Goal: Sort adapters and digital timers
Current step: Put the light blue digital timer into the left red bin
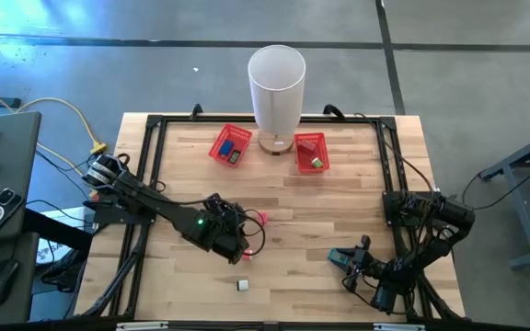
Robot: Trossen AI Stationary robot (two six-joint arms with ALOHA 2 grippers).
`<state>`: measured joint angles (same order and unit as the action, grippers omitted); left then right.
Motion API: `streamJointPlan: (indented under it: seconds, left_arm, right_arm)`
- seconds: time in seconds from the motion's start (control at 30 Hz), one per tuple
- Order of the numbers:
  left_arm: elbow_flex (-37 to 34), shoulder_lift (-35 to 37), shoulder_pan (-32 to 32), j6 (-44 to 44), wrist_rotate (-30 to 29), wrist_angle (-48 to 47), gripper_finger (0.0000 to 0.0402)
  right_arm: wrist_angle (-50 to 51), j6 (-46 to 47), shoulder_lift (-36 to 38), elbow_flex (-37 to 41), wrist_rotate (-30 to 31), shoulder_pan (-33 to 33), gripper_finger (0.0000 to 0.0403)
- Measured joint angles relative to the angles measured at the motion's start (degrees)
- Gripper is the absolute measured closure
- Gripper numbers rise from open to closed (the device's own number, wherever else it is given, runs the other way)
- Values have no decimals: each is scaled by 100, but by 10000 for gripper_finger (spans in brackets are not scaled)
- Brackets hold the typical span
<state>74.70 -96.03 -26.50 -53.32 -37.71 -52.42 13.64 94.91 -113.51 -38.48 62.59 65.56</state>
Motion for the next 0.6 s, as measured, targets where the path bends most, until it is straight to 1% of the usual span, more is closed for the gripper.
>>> streamJointPlan:
  seconds: [0.1, 0.2, 0.3, 0.37, 0.47, 0.6]
  left_arm:
    - [0, 0, 0, 6, -2, 0, 165]
    - [0, 0, 1, 216, -2, 86, 165]
    - [0, 0, 0, 600, -53, 353, 165]
    - [0, 0, 0, 987, -195, 617, 165]
    - [0, 0, 36, 1652, -332, 1132, 165]
    - [0, 0, 125, 2401, -309, 1825, 165]
  right_arm:
    - [53, 0, 126, -4, -65, -23, 264]
    - [100, -43, 320, -2, -225, -90, 264]
    - [105, -223, 584, 0, -455, -238, 264]
    - [73, -408, 796, -4, -568, -393, 264]
    - [-17, -960, 1102, -9, -598, -665, 264]
    - [-535, -2043, 1393, -9, -639, -1083, 264]
